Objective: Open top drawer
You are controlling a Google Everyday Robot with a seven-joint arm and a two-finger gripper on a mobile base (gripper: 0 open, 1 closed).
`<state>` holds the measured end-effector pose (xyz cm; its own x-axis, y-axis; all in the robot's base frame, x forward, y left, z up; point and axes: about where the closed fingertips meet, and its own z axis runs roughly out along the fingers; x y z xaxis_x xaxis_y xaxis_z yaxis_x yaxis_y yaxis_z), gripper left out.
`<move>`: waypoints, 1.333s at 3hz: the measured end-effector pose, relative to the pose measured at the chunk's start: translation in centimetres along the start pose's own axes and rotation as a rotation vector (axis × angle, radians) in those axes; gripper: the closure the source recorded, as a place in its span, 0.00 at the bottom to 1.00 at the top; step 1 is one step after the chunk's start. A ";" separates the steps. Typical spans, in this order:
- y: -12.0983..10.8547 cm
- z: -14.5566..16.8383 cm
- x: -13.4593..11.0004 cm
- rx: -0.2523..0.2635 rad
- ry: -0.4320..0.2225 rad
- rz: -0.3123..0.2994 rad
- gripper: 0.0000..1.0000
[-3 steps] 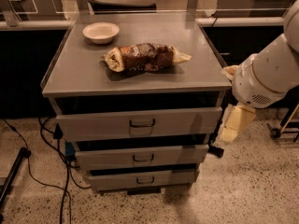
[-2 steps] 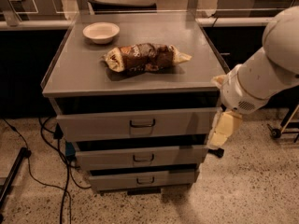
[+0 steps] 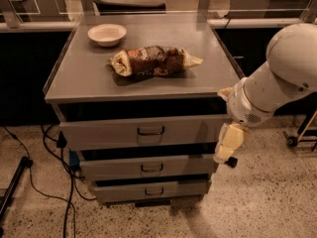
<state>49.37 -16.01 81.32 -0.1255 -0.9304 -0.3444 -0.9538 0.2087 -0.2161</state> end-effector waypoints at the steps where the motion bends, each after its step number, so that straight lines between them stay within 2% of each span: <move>1: 0.0 0.7 0.6 -0.003 0.001 -0.016 0.00; 3: -0.3 5.1 0.8 -0.007 -0.002 -0.134 0.00; 4: -0.6 6.6 0.7 -0.010 -0.001 -0.160 0.00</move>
Offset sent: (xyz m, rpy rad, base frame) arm 0.0119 -0.0013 -0.0491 -0.0440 -0.0473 0.1240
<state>51.70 -14.76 75.19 0.0288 -0.9513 -0.3068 -0.9643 0.0545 -0.2593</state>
